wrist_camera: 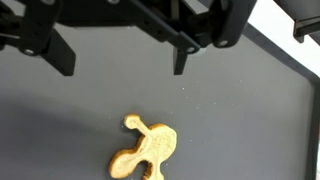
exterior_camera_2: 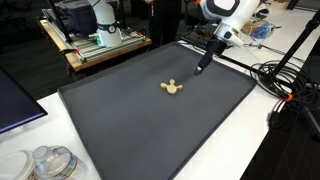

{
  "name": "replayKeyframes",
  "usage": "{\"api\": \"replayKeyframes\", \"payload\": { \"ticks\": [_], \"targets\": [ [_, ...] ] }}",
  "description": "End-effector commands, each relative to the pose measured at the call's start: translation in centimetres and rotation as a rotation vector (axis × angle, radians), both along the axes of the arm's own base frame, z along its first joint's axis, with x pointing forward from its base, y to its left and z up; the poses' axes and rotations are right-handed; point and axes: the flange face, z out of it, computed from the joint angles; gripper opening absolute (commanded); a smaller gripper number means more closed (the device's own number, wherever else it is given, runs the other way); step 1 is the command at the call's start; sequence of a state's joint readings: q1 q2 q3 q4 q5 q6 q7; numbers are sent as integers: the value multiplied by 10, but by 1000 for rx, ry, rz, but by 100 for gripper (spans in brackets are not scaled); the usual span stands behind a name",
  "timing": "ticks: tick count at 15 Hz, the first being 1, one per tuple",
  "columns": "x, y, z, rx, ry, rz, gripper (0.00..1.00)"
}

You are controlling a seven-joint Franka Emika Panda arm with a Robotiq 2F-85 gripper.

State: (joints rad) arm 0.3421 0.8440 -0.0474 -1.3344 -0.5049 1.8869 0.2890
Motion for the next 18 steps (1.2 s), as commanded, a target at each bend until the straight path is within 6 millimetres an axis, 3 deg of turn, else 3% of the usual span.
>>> {"api": "replayKeyframes", "payload": {
  "ticks": [1,10,14,18],
  "targets": [
    [-35,1,26,40,-109,-68,100],
    [-114,0,70,154,-311,-128,100],
    [-151,-25,85,254,-400,-134,100],
    [-192,-71,94,391,-463,-148,100]
  ]
}}
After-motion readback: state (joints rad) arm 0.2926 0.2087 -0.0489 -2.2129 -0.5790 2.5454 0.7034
